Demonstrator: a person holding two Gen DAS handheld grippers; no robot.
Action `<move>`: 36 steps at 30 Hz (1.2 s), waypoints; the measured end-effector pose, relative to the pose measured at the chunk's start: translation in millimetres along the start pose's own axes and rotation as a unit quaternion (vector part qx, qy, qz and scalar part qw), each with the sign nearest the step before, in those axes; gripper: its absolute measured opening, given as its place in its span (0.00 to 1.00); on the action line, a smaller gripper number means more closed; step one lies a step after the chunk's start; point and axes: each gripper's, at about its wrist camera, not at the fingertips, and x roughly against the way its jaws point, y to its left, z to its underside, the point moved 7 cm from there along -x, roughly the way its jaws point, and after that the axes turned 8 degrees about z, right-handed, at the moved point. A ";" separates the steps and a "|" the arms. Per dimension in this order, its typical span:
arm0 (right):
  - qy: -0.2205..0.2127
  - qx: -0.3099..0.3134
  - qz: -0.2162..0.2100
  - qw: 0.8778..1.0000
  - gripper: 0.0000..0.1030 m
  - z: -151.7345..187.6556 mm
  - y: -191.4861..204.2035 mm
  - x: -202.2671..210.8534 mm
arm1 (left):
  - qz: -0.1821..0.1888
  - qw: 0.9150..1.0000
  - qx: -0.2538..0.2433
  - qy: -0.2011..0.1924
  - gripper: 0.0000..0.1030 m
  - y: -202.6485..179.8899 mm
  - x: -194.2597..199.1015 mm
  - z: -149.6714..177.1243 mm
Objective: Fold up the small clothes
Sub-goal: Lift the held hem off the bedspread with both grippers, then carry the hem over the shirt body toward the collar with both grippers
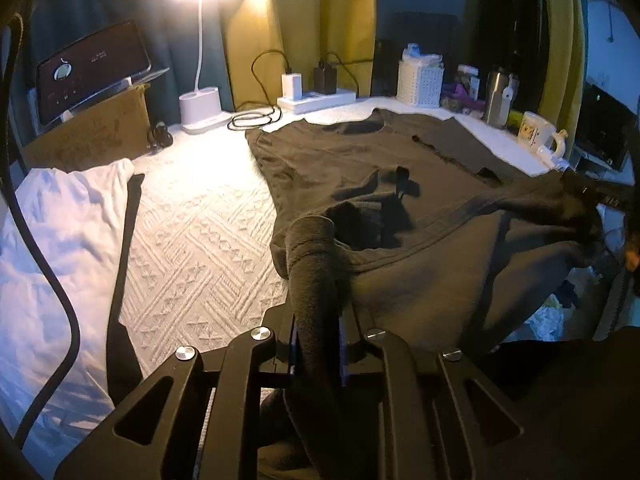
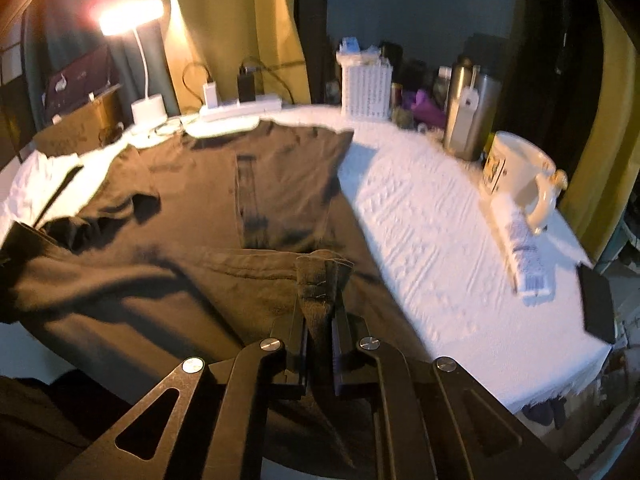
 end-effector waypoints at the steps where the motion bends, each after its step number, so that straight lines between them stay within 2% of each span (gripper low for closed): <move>1: -0.006 0.000 0.000 1.000 0.08 -3.8 -0.2 3.9 | -0.002 1.000 0.002 0.004 0.17 0.9 -2.0 1.6; 4: -0.014 0.001 0.002 1.000 0.08 -9.9 -2.3 11.1 | -0.010 1.000 0.006 0.011 0.25 3.9 -6.1 6.0; 8: -0.016 -0.002 0.005 1.000 0.08 -12.1 -6.1 15.0 | -0.023 1.000 0.006 0.000 0.34 6.6 -4.6 5.9; 11: -0.014 -0.003 0.005 1.000 0.08 -11.2 -6.8 13.9 | -0.013 1.000 0.001 -0.002 0.34 5.0 -8.2 8.1; 13: -0.012 -0.004 0.004 1.000 0.08 -10.6 -7.2 13.4 | -0.026 1.000 -0.008 -0.004 0.31 3.6 -8.6 8.6; 14: -0.012 -0.005 0.003 1.000 0.08 -10.9 -7.6 13.7 | -0.027 1.000 -0.012 -0.007 0.17 2.1 -8.0 7.9; 15: -0.013 -0.004 0.004 1.000 0.08 -10.4 -6.7 12.7 | -0.029 0.999 -0.015 -0.005 0.12 1.5 -7.8 7.2; 24: -0.024 -0.013 0.003 1.000 0.08 -19.7 -10.0 16.5 | -0.021 0.999 -0.011 -0.040 0.09 0.6 13.3 -15.3; 30: -0.045 -0.033 -0.009 0.998 0.08 -37.7 -18.0 27.9 | -0.005 0.997 -0.013 -0.082 0.09 -5.3 30.4 -36.6; 36: -0.066 -0.036 -0.006 0.997 0.08 -56.0 -25.1 35.5 | -0.016 0.996 -0.007 -0.082 0.09 1.6 27.0 -43.7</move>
